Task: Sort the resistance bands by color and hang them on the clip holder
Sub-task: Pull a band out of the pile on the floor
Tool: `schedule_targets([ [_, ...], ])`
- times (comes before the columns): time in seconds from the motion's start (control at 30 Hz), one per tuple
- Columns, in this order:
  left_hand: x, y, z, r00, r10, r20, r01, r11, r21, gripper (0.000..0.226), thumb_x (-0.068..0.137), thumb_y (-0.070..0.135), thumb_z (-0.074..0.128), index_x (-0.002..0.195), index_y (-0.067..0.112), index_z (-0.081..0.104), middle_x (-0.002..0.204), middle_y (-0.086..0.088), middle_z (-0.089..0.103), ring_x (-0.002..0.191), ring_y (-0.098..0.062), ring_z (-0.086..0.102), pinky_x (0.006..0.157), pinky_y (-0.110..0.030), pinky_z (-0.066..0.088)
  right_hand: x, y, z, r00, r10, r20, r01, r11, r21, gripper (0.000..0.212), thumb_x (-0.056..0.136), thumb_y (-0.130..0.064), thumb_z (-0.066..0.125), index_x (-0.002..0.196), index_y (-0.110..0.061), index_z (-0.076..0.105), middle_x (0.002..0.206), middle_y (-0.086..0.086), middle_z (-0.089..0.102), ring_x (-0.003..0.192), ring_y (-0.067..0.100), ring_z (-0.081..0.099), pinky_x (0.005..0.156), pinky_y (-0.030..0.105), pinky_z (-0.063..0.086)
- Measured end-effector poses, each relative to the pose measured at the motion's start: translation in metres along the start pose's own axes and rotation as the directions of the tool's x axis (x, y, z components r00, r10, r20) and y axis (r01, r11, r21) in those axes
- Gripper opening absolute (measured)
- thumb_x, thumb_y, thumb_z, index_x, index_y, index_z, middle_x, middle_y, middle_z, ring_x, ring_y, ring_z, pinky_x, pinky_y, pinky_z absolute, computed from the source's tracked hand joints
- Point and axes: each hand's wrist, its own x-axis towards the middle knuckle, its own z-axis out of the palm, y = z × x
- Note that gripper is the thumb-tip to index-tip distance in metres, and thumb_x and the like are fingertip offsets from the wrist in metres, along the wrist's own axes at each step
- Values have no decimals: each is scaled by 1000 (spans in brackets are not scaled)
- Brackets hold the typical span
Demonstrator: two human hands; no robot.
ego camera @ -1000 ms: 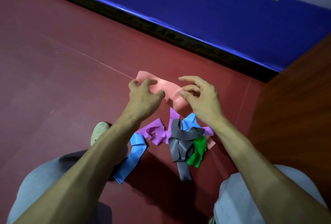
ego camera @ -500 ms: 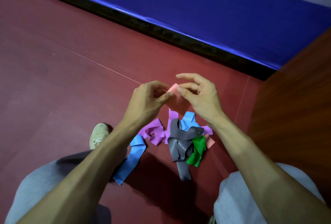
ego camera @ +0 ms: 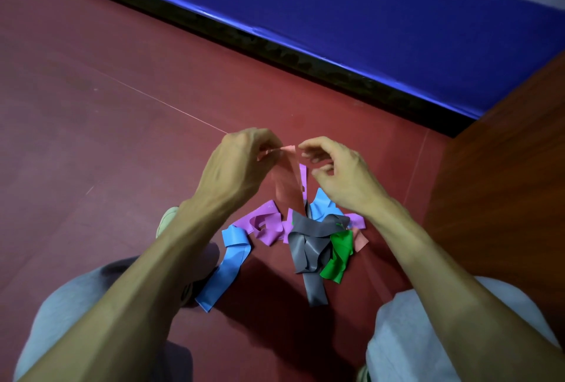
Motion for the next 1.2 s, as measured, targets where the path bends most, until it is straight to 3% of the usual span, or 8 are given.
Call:
schedule_targets([
  [0.13, -1, -2, -2, 996, 83, 36, -81, 995, -54, 5, 89, 21, 64, 93, 21, 66, 86, 5, 69, 80, -16, 63, 69, -41, 53, 0, 7, 2, 985, 82, 153, -71, 995, -75, 62, 76, -1, 61, 132, -24, 48, 127, 0, 54, 119, 9, 51, 96, 24, 40],
  [0.4, -6, 6, -5, 977, 209, 34, -201, 965, -167, 16, 88, 23, 60, 100, 16, 68, 88, 6, 69, 80, -6, 63, 74, -34, 53, 2, 16, 7, 971, 102, 214, -69, 985, -159, 63, 73, -24, 77, 131, -24, 51, 124, -2, 58, 113, 14, 54, 92, 31, 42],
  [0.57, -4, 10, -10, 987, 143, -71, -157, 952, -263, 11, 90, 21, 63, 96, 13, 69, 79, 11, 66, 74, 0, 60, 66, -16, 47, -2, 9, 3, 953, 173, 249, -120, 970, -213, 12, 77, -31, 74, 79, -27, 63, 79, -7, 68, 76, 11, 62, 70, 29, 46],
  [0.63, -3, 10, -13, 989, 91, -113, -120, 948, -295, 12, 91, 23, 63, 95, 14, 70, 78, 17, 64, 71, 6, 58, 64, -11, 43, -2, 6, 3, 951, 185, 247, -132, 967, -219, 25, 80, -31, 72, 65, -27, 53, 60, -8, 54, 54, 6, 47, 53, 23, 36],
  [0.73, -1, 7, -16, 987, -18, -160, -50, 910, -411, 13, 92, 22, 63, 95, 12, 70, 80, 10, 68, 73, 5, 62, 68, -15, 48, -1, 9, 5, 952, 207, 223, -183, 975, -126, 23, 79, -26, 74, 65, -23, 56, 56, -8, 50, 48, 2, 41, 51, 22, 34],
  [0.93, 3, 1, -20, 943, -238, -235, 53, 799, -599, 15, 92, 23, 63, 95, 11, 71, 82, -4, 72, 77, -19, 70, 70, -45, 59, 4, 13, 9, 961, 200, 192, -220, 972, 87, 32, 73, -28, 75, 84, -1, 61, 77, 13, 72, 76, 30, 71, 76, 52, 56],
  [1.03, 5, 0, -21, 919, -307, -248, 82, 764, -641, 11, 92, 20, 62, 95, 13, 70, 80, -3, 71, 75, -18, 69, 70, -45, 60, 6, 11, 8, 962, 202, 183, -244, 937, 250, 10, 85, -7, 69, 83, -1, 61, 77, 13, 72, 71, 24, 71, 78, 43, 59],
  [1.2, 5, 2, -23, 908, -329, -261, 72, 734, -675, 9, 92, 17, 63, 95, 11, 69, 77, 1, 69, 68, -6, 65, 68, -36, 60, 4, 0, 7, 965, 225, 131, -260, 862, 435, 6, 94, -6, 57, 90, -5, 62, 80, 19, 68, 69, 21, 68, 70, 29, 60],
])
